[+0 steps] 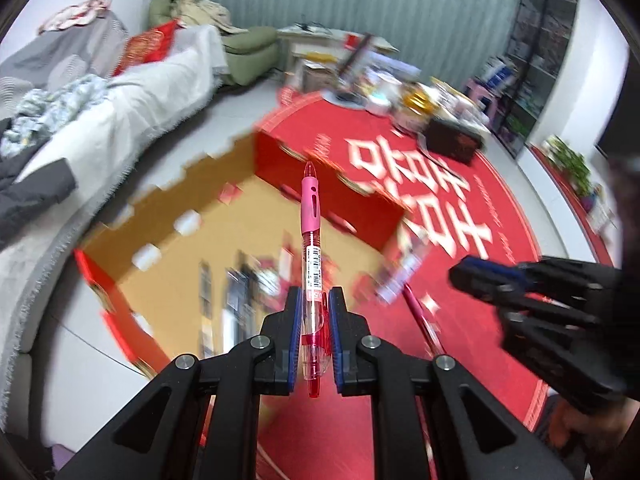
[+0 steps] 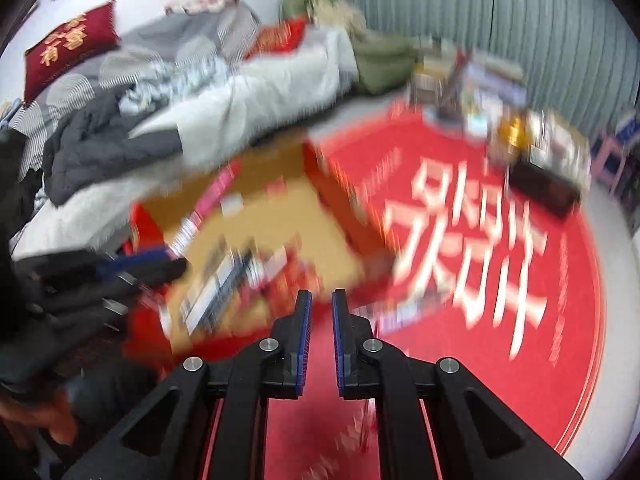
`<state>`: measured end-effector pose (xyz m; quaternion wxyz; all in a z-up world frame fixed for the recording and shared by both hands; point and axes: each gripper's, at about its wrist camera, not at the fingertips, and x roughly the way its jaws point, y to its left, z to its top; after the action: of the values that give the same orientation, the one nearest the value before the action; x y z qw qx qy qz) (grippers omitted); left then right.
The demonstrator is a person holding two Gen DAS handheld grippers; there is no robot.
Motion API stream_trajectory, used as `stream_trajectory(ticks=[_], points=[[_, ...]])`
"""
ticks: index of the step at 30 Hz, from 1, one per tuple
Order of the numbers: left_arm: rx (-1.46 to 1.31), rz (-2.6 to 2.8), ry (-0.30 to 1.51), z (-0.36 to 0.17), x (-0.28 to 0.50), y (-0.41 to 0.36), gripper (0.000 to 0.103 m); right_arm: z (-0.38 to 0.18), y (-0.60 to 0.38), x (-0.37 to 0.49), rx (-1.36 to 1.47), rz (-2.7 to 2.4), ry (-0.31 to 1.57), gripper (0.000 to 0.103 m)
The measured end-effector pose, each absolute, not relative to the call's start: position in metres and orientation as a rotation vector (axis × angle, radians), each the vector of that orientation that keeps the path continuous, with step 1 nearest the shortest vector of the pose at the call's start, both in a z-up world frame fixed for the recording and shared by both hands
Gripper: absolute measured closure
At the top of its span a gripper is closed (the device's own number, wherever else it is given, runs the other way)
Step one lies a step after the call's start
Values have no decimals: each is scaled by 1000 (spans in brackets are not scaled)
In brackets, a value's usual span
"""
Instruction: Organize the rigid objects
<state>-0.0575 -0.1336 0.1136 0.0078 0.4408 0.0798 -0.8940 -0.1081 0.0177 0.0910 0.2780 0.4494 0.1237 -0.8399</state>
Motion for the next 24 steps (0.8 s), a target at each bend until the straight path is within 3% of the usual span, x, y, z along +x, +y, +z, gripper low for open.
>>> stream_trajectory(ticks=[4, 15, 17, 24], points=[[1513, -2829, 236, 84, -45, -94, 89, 38, 44, -113, 1415, -2221, 292, 92], [1659, -2749, 221, 42, -41, -79, 89, -14, 17, -131, 1548, -2133, 402, 92], [1660, -2745, 225, 40, -40, -81, 89, -16, 9, -129, 1524, -2109, 467, 102], [1632, -2755, 244, 43, -41, -88, 89, -3, 32, -126, 1491, -2160, 324, 103]])
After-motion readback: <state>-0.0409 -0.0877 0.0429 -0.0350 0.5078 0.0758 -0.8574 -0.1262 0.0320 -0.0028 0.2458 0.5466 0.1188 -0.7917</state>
